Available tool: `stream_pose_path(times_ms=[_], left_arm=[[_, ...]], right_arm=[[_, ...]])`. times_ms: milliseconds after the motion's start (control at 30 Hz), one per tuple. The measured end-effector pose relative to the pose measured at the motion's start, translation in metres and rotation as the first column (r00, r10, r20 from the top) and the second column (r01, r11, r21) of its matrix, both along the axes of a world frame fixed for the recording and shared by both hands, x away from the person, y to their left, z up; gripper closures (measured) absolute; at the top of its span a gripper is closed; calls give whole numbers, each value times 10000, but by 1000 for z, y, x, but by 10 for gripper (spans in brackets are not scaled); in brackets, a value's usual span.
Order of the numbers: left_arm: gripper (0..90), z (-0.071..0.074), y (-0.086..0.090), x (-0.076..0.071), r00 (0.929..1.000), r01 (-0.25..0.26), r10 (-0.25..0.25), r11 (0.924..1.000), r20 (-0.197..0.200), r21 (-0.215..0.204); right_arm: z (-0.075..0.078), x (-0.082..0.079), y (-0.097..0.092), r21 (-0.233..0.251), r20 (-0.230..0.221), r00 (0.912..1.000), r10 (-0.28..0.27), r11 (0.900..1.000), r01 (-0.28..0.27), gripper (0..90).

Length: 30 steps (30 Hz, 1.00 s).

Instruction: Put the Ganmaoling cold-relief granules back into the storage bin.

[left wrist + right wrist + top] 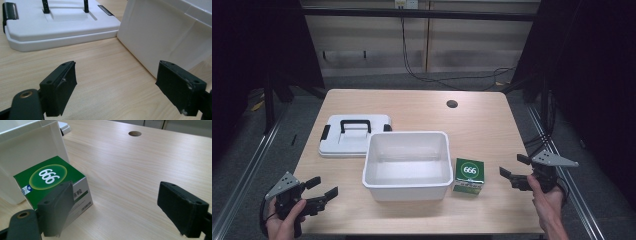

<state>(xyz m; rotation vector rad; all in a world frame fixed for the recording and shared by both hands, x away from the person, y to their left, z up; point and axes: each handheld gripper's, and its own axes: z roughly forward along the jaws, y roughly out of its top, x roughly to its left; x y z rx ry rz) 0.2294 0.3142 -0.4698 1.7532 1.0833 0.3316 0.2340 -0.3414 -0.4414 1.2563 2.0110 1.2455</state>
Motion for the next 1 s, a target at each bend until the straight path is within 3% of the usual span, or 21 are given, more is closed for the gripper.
stream_pose_path(times_ms=[233, 533, 667, 700, 833, 900, 1000], left_arm=[[161, 0, -2, 0, 10000, 59, -59, 10000, -30, 25], [161, -2, -3, 0, 9999, 29, -28, 10000, -106, 61], [161, -1, -4, -1, 9998, 178, -176, 9997, -70, 187], [161, -1, -4, -1, 9999, 154, -153, 9998, -44, 128], [161, -1, -2, -2, 9999, 145, -145, 9998, -57, 137], [161, -1, -2, -1, 9999, 113, -113, 9999, -46, 106], [161, -2, -3, 0, 9999, 56, -56, 10000, -103, -10]], right_arm=[[-1, 2, 2, -139, -440, 9989, 171, 9997, -177, 136], [2, 3, 3, 235, -1122, 9857, 1256, 9920, -1238, 136], [6, 5, 6, -45, -1189, 9841, 1323, 9910, -1338, 135], [7, 5, 8, -335, -1166, 9845, 1309, 9902, -1356, 134], [15, 7, 13, -809, -1229, 9772, 1731, 9796, -1837, 130], [21, 9, 15, -763, -1453, 9688, 2006, 9740, -2131, 134], [31, 10, 20, -788, -1379, 9670, 2144, 9708, -2265, 134]])
